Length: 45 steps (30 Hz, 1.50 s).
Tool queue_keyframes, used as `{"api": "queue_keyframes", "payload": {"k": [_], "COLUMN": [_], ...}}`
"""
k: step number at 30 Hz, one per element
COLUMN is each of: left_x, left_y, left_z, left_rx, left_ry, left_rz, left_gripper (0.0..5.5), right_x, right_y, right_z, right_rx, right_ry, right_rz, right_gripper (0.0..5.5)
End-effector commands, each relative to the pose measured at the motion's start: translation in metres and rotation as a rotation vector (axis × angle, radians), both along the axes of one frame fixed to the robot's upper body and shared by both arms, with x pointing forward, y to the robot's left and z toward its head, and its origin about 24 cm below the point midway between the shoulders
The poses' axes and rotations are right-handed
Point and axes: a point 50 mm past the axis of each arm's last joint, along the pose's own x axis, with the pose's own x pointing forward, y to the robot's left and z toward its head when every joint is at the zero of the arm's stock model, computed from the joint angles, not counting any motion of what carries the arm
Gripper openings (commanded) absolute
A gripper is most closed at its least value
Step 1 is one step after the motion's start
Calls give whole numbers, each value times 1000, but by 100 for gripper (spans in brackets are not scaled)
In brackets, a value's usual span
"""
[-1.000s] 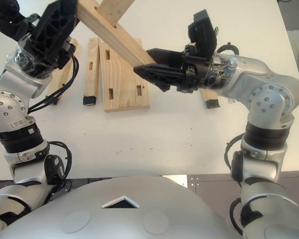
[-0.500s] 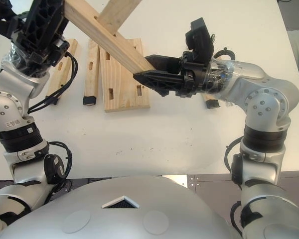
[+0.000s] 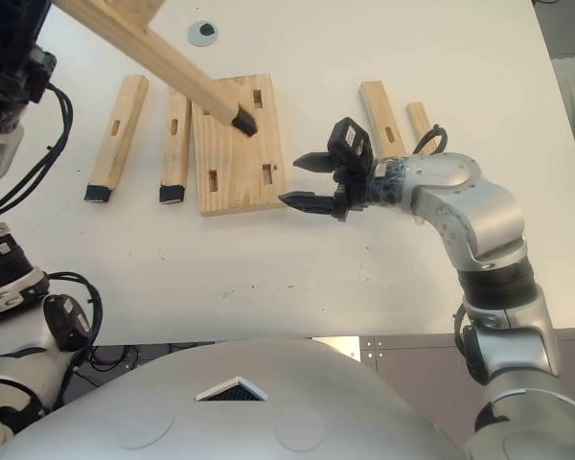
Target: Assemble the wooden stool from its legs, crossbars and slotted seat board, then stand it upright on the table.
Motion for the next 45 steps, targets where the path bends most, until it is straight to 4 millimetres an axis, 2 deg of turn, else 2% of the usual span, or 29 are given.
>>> {"api": "queue_keyframes", "payload": {"k": [1,4,8,21,29,38,45], "left_x": [0,4,5,5,-3,3,-1], "left_y": [-1,-3,-3,20,26,32,40], "left_z": [-21,-38,-46,-39,-50,-42,-42], "left_rx": [200,326,409,425,511,525,562], "left_ry": [32,32,16,25,81,56,72], "left_rz": [1,12,6,16,-55,-62,-96], "left_gripper": [203,203,203,203,202,201,201], "right_x": [3,5,6,4,4,3,0], "right_y": [-4,-4,-4,-2,-2,-4,-4], "right_z": [-7,-9,-10,-13,-14,-13,-16], "right_rx": [-51,-57,-64,-64,-70,-82,-86], "right_ry": [-38,-55,-63,-49,-43,-38,-33], "right_rz": [-35,-51,-61,-52,-43,-24,-17], "right_gripper": [343,343,343,343,343,343,343]}}
